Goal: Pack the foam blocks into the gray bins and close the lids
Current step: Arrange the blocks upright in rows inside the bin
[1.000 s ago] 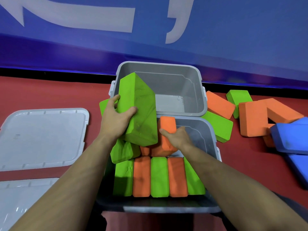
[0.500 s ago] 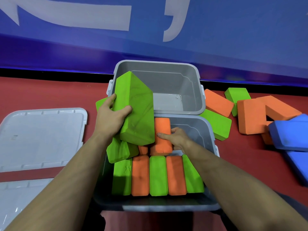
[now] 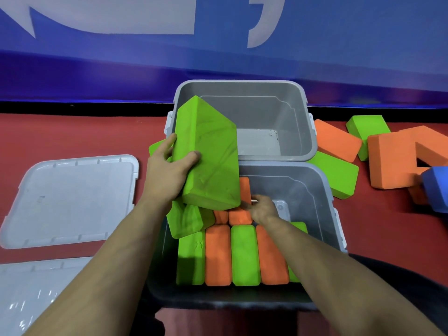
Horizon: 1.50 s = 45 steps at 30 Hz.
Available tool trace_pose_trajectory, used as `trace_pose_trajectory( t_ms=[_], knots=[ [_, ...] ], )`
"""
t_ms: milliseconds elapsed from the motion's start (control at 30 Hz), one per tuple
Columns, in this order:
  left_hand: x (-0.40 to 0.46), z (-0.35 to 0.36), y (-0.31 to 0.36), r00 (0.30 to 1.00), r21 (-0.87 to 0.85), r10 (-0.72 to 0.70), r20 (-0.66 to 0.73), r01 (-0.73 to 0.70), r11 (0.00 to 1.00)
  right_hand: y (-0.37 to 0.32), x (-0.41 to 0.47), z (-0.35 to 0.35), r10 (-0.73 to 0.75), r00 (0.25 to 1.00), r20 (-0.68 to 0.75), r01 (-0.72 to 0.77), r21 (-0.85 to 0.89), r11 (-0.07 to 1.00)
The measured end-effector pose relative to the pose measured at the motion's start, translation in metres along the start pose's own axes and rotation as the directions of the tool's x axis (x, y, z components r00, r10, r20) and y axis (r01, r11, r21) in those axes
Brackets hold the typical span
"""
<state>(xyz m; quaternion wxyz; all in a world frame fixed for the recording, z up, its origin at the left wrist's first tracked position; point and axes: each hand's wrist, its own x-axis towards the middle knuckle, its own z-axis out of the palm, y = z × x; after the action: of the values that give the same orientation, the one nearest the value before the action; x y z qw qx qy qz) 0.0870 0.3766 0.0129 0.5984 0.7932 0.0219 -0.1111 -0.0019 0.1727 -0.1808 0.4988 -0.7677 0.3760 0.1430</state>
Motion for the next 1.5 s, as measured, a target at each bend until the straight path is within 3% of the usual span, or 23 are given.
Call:
trace_pose_trajectory(
  t_ms=[100, 167, 267, 333, 367, 400, 467, 567, 667, 767, 833, 967, 1100, 1267, 1400, 1500],
  knots=[
    [0.0, 0.003, 0.002, 1.0, 0.01, 0.002, -0.002, -0.002, 1.0, 0.005, 0.004, -0.003, 0.021, 0.999, 0.049, -0.024, 0.052, 0.998],
    [-0.001, 0.006, 0.004, 1.0, 0.012, -0.001, 0.004, 0.001, 1.0, 0.003, -0.002, -0.007, 0.022, 1.0, 0.002, -0.022, 0.042, 0.999],
    [-0.001, 0.012, 0.004, 1.0, 0.011, -0.01, 0.003, 0.01, 1.0, -0.025, -0.031, -0.029, -0.047, 0.95, -0.308, 0.076, 0.083, 0.994],
    [-0.002, 0.017, 0.005, 1.0, -0.019, -0.021, -0.017, 0.021, 1.0, -0.057, -0.059, -0.05, -0.161, 0.858, -0.488, 0.278, 0.177, 0.944],
    [-0.004, 0.019, 0.007, 0.999, -0.052, -0.043, -0.028, 0.042, 0.998, -0.075, -0.075, -0.059, -0.258, 0.818, -0.513, 0.399, 0.186, 0.898],
    [-0.005, 0.021, 0.009, 0.997, -0.089, -0.072, -0.04, 0.068, 0.994, -0.091, -0.092, -0.066, -0.383, 0.785, -0.487, 0.508, 0.153, 0.848],
    [-0.006, 0.026, 0.012, 0.989, -0.145, -0.139, -0.042, 0.132, 0.981, -0.111, -0.12, -0.074, -0.609, 0.75, -0.257, 0.637, 0.036, 0.77],
    [-0.017, 0.037, 0.017, 0.982, -0.159, -0.177, 0.061, 0.185, 0.97, -0.12, -0.146, -0.08, -0.611, 0.788, 0.073, 0.614, -0.168, 0.771],
    [-0.027, 0.045, 0.015, 0.98, -0.123, -0.151, 0.133, 0.168, 0.978, -0.107, -0.152, -0.085, -0.596, 0.801, 0.048, 0.579, -0.312, 0.753],
    [-0.026, 0.047, 0.012, 0.957, -0.126, -0.116, 0.265, 0.153, 0.98, -0.098, -0.152, -0.088, -0.591, 0.805, -0.051, 0.549, -0.312, 0.775],
    [-0.03, 0.047, 0.015, 0.929, -0.161, -0.069, 0.362, 0.136, 0.978, -0.099, -0.151, -0.093, -0.525, 0.847, -0.087, 0.492, -0.249, 0.834],
    [-0.034, 0.05, 0.017, 0.91, -0.187, -0.012, 0.415, 0.099, 0.977, -0.104, -0.148, -0.118, -0.368, 0.92, -0.133, 0.373, 0.017, 0.928],
    [-0.028, 0.051, 0.012, 0.968, -0.09, 0.015, 0.251, 0.008, 0.996, -0.095, -0.135, -0.142, -0.252, 0.947, -0.199, 0.28, 0.132, 0.951],
    [-0.018, 0.045, 0.002, 0.991, 0.227, 0.134, -0.023, -0.126, 0.966, -0.096, -0.132, -0.155, -0.084, 0.979, -0.186, 0.135, 0.285, 0.949],
    [-0.012, 0.032, -0.003, 0.954, 0.44, 0.144, -0.262, -0.015, 0.898, -0.103, -0.137, -0.16, 0.01, 0.988, -0.156, 0.037, 0.3, 0.953],
    [-0.007, 0.024, -0.006, 0.921, 0.385, 0.032, -0.387, 0.13, 0.914, -0.1, -0.142, -0.16, 0.105, 0.992, -0.073, -0.078, 0.314, 0.946]
  ],
)
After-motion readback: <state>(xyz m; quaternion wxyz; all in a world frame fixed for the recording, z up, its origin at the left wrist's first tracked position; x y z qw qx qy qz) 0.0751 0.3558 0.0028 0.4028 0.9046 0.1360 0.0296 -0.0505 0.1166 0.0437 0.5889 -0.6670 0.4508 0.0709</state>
